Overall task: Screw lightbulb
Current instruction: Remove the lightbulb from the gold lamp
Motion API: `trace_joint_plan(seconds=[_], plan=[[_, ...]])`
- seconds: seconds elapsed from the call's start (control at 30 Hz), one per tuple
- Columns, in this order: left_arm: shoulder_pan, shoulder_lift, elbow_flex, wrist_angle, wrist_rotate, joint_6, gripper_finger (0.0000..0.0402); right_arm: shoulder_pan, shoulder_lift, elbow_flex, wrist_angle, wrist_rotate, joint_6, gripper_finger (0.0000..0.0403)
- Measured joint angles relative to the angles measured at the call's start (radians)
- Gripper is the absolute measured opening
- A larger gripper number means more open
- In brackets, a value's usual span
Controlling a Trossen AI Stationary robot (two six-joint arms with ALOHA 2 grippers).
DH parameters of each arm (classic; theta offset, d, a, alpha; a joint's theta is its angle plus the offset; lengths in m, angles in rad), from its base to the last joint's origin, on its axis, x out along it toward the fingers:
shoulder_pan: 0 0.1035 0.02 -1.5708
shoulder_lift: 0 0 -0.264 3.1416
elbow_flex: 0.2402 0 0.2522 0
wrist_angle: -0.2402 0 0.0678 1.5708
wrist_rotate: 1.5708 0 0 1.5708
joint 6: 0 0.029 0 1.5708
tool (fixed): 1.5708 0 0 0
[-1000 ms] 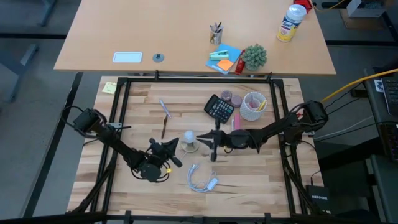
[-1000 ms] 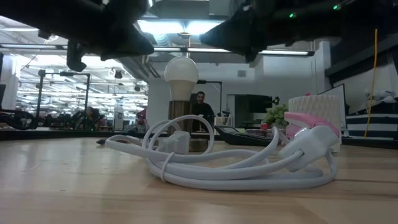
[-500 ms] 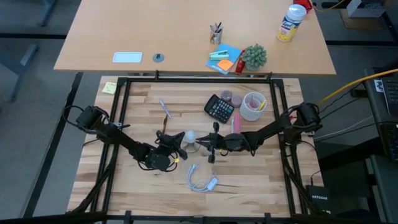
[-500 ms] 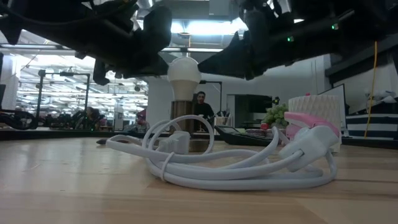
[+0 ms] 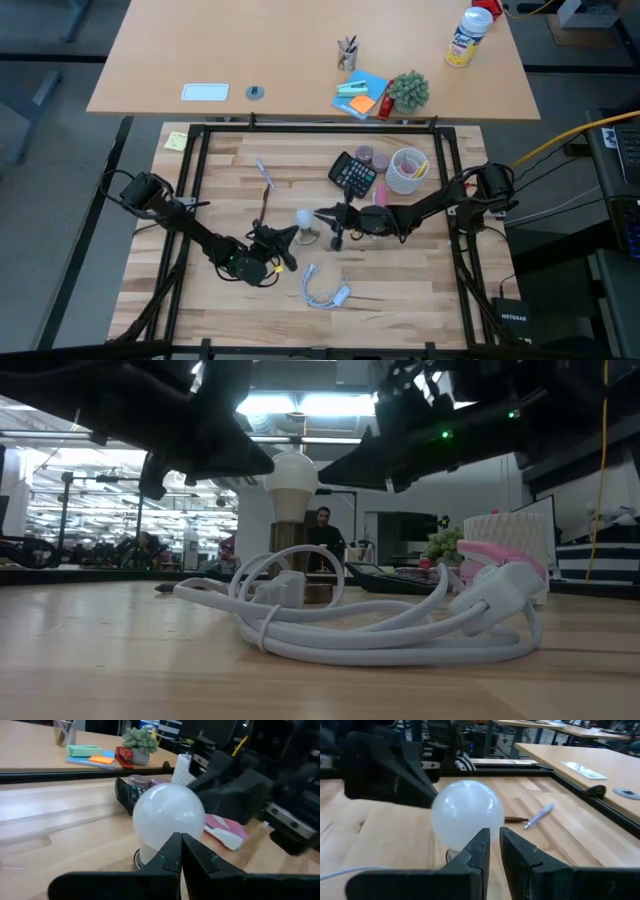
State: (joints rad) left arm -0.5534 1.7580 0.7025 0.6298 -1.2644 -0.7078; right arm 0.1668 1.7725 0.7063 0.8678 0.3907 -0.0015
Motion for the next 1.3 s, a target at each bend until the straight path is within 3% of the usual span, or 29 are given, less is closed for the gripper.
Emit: trace_joint_plan(seconds=[0.37,0.8,1.1,1.3], plan=[[-0.046,0.0,0.0,0.016,-0.034,-0.018,0.0,-0.011,-0.01,0.0,0.002,0.02,-0.043,0.0051],[-0.099,0.0,0.0,0.12,-0.303,0.14,0.0,0.11,-0.104,0.0,-0.006,0.009,-0.041,0.0051],[0.002,0.0,0.0,0.007,-0.295,0.107,0.0,0.127,-0.014,0.0,0.026,0.01,-0.01,0.0051],[0.055,0.0,-0.001,-0.075,-0.149,0.017,0.0,0.08,0.048,0.0,0.065,0.006,-0.003,0.0051]])
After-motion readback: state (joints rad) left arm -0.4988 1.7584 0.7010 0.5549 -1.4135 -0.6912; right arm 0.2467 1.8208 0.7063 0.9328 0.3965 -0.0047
